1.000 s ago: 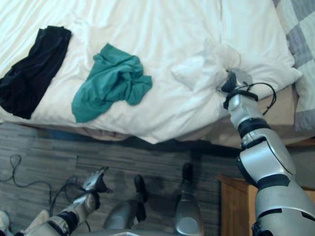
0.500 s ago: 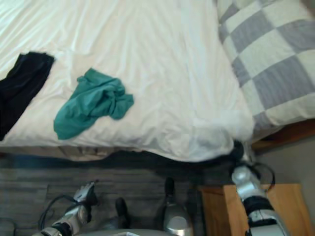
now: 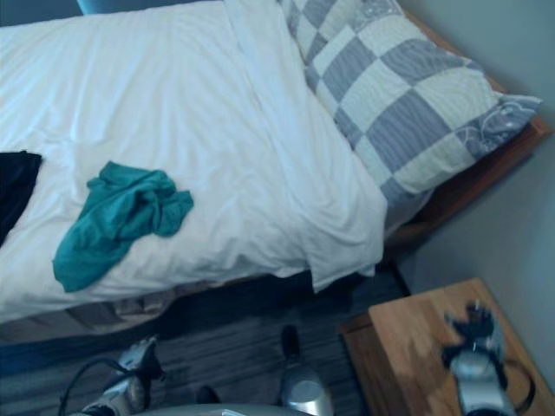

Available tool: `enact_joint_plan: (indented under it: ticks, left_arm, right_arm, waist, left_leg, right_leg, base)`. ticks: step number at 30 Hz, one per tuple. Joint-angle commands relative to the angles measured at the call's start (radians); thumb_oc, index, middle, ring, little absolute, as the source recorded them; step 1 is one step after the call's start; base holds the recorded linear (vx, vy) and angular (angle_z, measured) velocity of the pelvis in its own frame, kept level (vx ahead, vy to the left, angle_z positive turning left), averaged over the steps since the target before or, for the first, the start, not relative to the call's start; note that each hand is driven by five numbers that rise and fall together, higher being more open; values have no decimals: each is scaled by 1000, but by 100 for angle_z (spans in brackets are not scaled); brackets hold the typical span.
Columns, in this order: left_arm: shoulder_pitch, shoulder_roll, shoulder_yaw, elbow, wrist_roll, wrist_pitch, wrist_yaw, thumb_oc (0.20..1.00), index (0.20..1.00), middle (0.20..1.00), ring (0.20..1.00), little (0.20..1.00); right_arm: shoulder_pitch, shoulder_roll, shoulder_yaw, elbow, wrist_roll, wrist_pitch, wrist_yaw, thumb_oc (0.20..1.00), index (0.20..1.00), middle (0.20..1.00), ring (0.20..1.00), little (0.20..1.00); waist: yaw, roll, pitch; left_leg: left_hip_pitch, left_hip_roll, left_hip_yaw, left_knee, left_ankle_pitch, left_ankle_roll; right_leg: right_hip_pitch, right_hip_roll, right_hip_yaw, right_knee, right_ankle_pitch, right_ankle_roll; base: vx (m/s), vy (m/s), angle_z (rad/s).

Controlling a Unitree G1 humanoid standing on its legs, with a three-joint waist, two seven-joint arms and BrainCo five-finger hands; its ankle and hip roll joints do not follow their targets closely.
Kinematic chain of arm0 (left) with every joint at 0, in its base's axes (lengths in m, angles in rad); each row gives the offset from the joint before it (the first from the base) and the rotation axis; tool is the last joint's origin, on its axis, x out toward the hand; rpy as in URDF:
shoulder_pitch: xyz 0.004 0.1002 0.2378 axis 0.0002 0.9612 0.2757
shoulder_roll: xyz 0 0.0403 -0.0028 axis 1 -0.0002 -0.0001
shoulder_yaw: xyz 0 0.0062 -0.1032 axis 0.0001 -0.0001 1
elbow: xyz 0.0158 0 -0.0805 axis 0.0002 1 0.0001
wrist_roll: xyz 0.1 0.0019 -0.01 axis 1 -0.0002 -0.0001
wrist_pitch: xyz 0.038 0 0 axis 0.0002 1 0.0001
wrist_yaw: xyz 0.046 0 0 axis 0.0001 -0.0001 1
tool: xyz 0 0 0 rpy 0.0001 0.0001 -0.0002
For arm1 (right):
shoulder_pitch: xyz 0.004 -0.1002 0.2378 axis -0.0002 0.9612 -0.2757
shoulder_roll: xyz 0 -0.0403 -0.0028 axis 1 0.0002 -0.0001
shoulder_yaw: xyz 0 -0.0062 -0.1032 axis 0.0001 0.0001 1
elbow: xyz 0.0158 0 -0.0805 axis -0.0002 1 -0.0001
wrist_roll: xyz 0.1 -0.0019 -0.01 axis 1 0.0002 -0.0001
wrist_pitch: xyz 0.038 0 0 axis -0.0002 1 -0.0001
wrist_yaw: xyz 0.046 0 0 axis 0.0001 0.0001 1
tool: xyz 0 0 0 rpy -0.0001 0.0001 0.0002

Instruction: Tidy up the quilt and then pick up the clothes from the bed and put them into the laundry hamper.

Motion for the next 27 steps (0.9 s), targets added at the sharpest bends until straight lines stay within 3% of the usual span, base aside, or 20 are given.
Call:
enact_joint_plan:
  ticks: [1,6,7,10,12,14,18,22,25,27]
  left_arm:
    - [-40,15,-3,28,23,-7,-7,1000,1000,1000,1000,1000]
    - [-66,11,-24,21,-32,-2,8,1000,1000,1000,1000,1000]
    - [-73,5,-43,22,-67,1,18,1000,1000,1000,1000,1000]
    - [-88,-6,-58,19,-87,-3,31,1000,1000,1000,1000,1000]
    - [-102,-17,-88,13,-103,-11,43,1000,1000,1000,1000,1000]
    - [-118,-34,-118,7,-112,-17,50,1000,1000,1000,1000,1000]
    - [-135,-56,-118,12,-116,-18,56,1000,1000,1000,1000,1000]
    - [-139,-72,-78,47,-106,-2,64,1000,1000,1000,1000,1000]
    - [-125,-69,-49,76,-80,18,68,1000,1000,1000,1000,1000]
    - [-112,-51,-44,88,-41,26,63,1000,1000,1000,1000,1000]
  right_arm:
    - [-258,-80,-30,6,-75,-63,-111,200,200,200,200,200]
    - [-505,-83,102,43,23,-82,-110,200,200,200,200,200]
    - [-611,-71,157,120,88,-75,-104,200,200,200,200,200]
    - [-737,-66,234,235,121,-69,-88,200,200,200,200,200]
    - [-821,-44,310,386,115,-45,-62,200,200,200,200,200]
    - [-858,-16,349,598,104,-24,-27,200,200,200,200,200]
    - [-735,62,325,783,86,5,22,200,200,200,200,200]
    - [-519,157,256,807,73,18,38,200,200,200,200,200]
    - [-318,240,188,826,81,24,53,200,200,200,200,200]
    - [-168,294,176,891,36,41,86,200,200,200,200,200]
  waist:
    - [66,-2,44]
    - [100,24,69]
    - [120,40,77]
    - [129,63,89]
    - [143,95,105]
    - [149,134,106]
    - [141,165,119]
    - [117,153,121]
    - [86,118,115]
    - [65,78,106]
  left_leg:
    - [16,48,-15,3,-60,-53]
    - [-32,48,-31,3,-34,-56]
    - [-51,43,-38,3,-28,-58]
    - [-85,38,-45,3,-11,-60]
    - [-118,27,-57,3,1,-62]
    - [-154,23,-66,3,15,-65]
    - [-166,19,-76,3,18,-65]
    - [-158,15,-80,3,16,-63]
    - [-131,8,-77,3,-2,-54]
    - [-94,2,-73,3,-28,-44]
  right_leg:
    - [76,-68,4,37,-182,105]
    - [41,-69,-2,37,-171,96]
    - [31,-74,-6,30,-168,98]
    - [5,-76,-9,25,-156,97]
    - [-14,-83,-14,17,-151,99]
    - [-32,-89,-30,6,-145,98]
    - [-31,-93,-45,5,-150,100]
    - [-22,-96,-53,8,-149,97]
    - [0,-104,-53,13,-150,100]
    - [26,-113,-53,27,-154,110]
  base:
    - [-55,-15,8]
    - [-79,-23,13]
    - [-77,-30,43]
    - [-69,-23,20]
    - [-62,0,28]
    - [-26,1,18]
    - [14,12,20]
    - [15,5,18]
    - [30,64,5]
    - [45,116,0]
